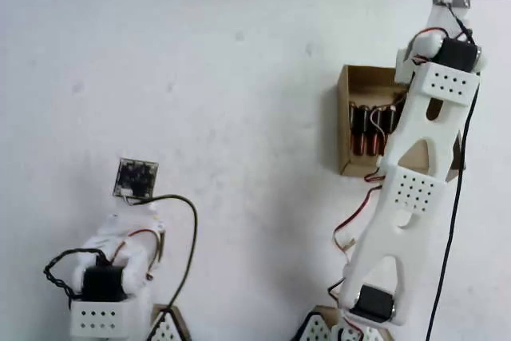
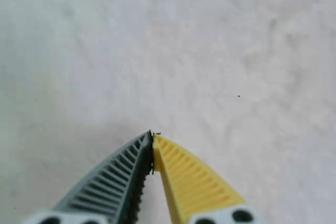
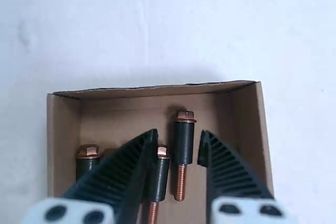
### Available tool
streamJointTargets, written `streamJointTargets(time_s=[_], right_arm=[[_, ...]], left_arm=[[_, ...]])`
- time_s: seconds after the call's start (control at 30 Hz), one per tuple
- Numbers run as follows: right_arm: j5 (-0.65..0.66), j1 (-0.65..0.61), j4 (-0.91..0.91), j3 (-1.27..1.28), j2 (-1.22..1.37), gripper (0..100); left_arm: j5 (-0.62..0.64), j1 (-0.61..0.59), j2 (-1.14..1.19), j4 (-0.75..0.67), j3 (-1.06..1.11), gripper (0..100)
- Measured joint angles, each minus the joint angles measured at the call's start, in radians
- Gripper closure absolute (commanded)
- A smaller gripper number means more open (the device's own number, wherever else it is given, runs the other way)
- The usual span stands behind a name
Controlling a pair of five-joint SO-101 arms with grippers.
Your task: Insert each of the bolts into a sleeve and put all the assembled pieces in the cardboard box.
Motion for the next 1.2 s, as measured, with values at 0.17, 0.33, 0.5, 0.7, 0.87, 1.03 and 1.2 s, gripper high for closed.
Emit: streamJointTargets(time_s=[0.17, 0.33, 0.5, 0.7, 0.87, 1.03, 1.2], right_arm=[[0.0, -0.017, 0.0, -0.005, -0.003, 98.3], [0.0, -0.038, 0.0, -0.005, -0.074, 98.1], [0.0, -0.058, 0.003, -0.005, -0.195, 98.1], [0.0, -0.061, 0.003, -0.005, -0.342, 98.1], [0.0, -0.061, 0.003, -0.005, -0.462, 98.1], [0.0, -0.061, 0.003, -0.012, -0.597, 98.1], [0.0, -0.061, 0.003, 0.009, -0.732, 98.1]], left_arm=[[0.0, 0.0, 0.0, 0.0, 0.0, 98], [0.0, 0.0, 0.0, 0.0, 0.0, 98], [0.0, 0.0, 0.0, 0.0, 0.0, 98], [0.0, 0.0, 0.0, 0.0, 0.0, 98], [0.0, 0.0, 0.0, 0.0, 0.0, 98], [0.0, 0.0, 0.0, 0.0, 0.0, 98], [0.0, 0.0, 0.0, 0.0, 0.0, 98]])
